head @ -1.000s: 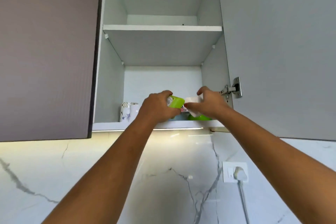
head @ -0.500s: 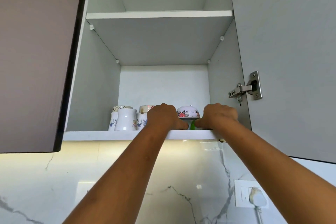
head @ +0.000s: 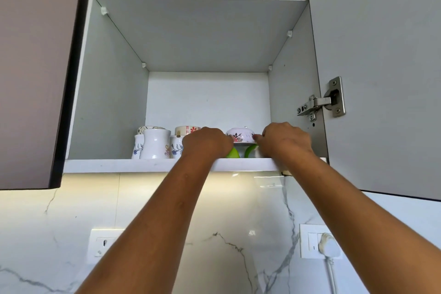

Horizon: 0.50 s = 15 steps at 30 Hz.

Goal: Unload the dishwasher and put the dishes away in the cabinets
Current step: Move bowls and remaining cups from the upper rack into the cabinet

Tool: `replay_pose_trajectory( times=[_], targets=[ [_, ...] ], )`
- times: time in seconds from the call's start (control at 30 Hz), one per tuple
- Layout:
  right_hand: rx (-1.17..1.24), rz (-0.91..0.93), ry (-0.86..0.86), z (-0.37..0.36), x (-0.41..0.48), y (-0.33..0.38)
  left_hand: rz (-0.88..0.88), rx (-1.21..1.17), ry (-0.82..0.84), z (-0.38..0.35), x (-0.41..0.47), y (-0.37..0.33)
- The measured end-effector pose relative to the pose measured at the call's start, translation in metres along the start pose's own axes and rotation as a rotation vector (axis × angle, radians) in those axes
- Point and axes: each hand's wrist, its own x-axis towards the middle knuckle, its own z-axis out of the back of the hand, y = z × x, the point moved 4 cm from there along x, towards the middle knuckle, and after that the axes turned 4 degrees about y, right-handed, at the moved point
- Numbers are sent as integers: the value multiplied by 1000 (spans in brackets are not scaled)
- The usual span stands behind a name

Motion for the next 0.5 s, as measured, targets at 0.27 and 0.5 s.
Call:
replay_pose_trajectory(
  times=[0.27, 0.5],
  targets=[
    [243, 2, 56, -3, 0, -13, -180, -286, -100, 13, -18, -2],
    [263, -14, 18, -2, -4, -15, -196, -263, -70, 12, -19, -4]
  ],
)
